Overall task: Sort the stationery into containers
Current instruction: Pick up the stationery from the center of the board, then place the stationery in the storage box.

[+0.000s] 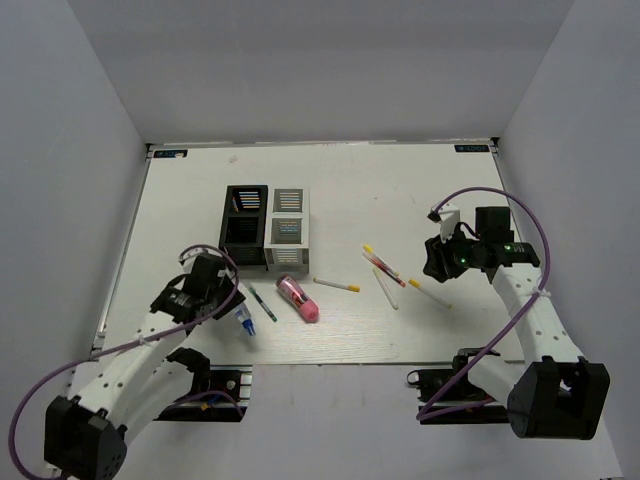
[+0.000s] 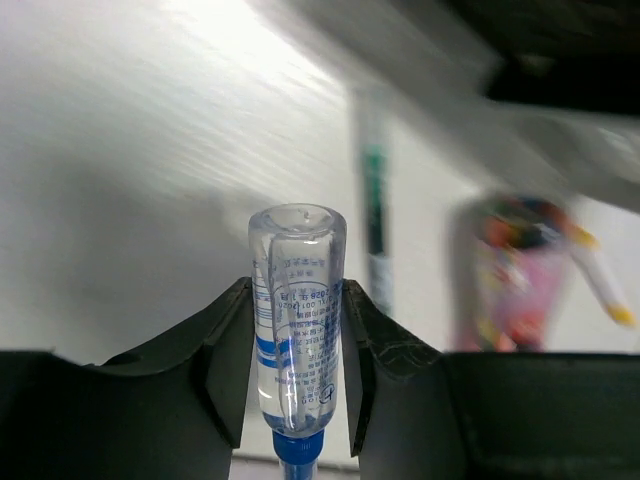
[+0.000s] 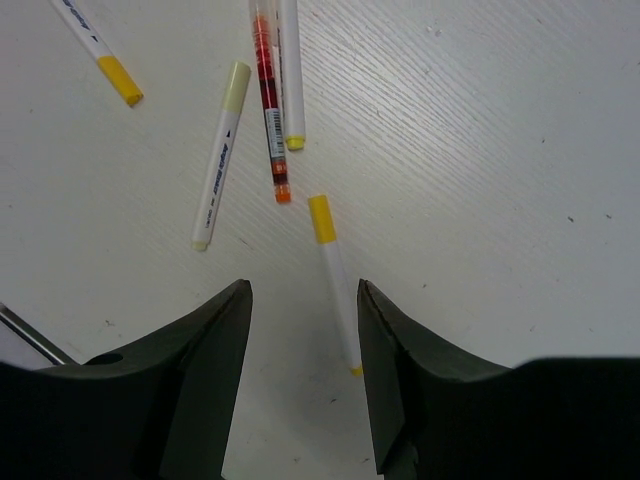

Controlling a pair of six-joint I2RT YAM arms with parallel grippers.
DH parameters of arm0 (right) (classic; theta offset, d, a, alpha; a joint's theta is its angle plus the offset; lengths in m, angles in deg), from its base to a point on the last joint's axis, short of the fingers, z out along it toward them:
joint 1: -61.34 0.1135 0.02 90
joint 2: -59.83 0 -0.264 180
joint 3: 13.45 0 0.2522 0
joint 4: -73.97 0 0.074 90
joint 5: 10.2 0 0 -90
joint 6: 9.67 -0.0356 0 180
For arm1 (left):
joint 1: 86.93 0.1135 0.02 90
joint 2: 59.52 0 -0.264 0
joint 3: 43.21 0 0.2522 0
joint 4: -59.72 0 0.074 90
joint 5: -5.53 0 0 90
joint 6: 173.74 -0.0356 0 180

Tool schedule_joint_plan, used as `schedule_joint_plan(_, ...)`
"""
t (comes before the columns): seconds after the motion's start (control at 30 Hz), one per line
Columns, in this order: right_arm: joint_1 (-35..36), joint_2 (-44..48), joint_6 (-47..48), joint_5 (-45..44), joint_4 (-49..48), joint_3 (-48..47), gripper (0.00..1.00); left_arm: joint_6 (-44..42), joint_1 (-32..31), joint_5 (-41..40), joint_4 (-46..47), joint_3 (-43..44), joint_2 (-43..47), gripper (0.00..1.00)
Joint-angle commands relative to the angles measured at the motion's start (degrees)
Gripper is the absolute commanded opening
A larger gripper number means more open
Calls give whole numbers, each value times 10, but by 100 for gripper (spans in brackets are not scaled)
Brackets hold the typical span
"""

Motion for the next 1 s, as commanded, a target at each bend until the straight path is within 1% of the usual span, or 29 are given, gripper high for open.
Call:
schedule_joint_plan(0.0,0,16,7,29,-2,-9,53,-58,-5,74,-4,61,59,0)
schedule_joint_plan(0.03,-1,19,12,32,-1,-9,51,-96,-5,89,3,74,71,0)
schedule_joint_plan(0.1,1,15,18,46,6,-7,43,-131,-5,137,15,115,97,0)
schedule_joint_plan(0.13,2,15,22,57,9,-8,29,-164,-5,160,30,148,97,0)
schedule_joint_plan(0.2,1,15,25,66,12,-8,14,-185,-5,165,41,187,97,0)
schedule_joint_plan(0.23,2,15,24,69,12,-8,4,-197,-5,165,52,227,75,0)
schedule_joint_plan(0.27,2,14,23,79,13,-11,1,-210,-5,142,52,247,60,0)
schedule_joint_plan(0.33,2,10,24,83,16,-14,1,-228,-5,112,81,300,26,0)
schedule_joint_plan(0.37,3,8,23,87,16,-14,1,-234,-5,92,91,315,-13,0)
schedule_joint_plan(0.4,2,8,24,87,18,-17,1,-241,-5,53,102,329,-33,0)
schedule_joint_plan(0.47,3,6,32,87,22,-21,3,-242,1,-3,129,366,-76,0)
schedule_joint_plan(0.5,3,9,32,88,24,-22,3,-242,6,-23,134,378,-120,0)
schedule_joint_plan(0.6,3,17,37,89,31,-24,4,-242,6,-107,153,432,-184,0)
schedule_joint_plan(0.63,3,18,38,88,31,-22,6,-242,6,-124,162,437,-218,0)
schedule_joint_plan(0.67,3,21,39,87,30,-20,6,-242,6,-164,187,443,-231,0)
schedule_joint_plan(0.8,3,36,44,83,30,-7,7,-247,6,-228,264,454,-283,0)
schedule_joint_plan(0.87,3,39,44,83,30,0,7,-261,6,-248,264,475,-311,0)
schedule_joint_plan(0.9,3,41,44,84,28,3,7,-267,6,-253,256,505,-344,0)
schedule_joint_plan(0.97,3,41,45,84,27,6,7,-273,6,-269,249,523,-368,0)
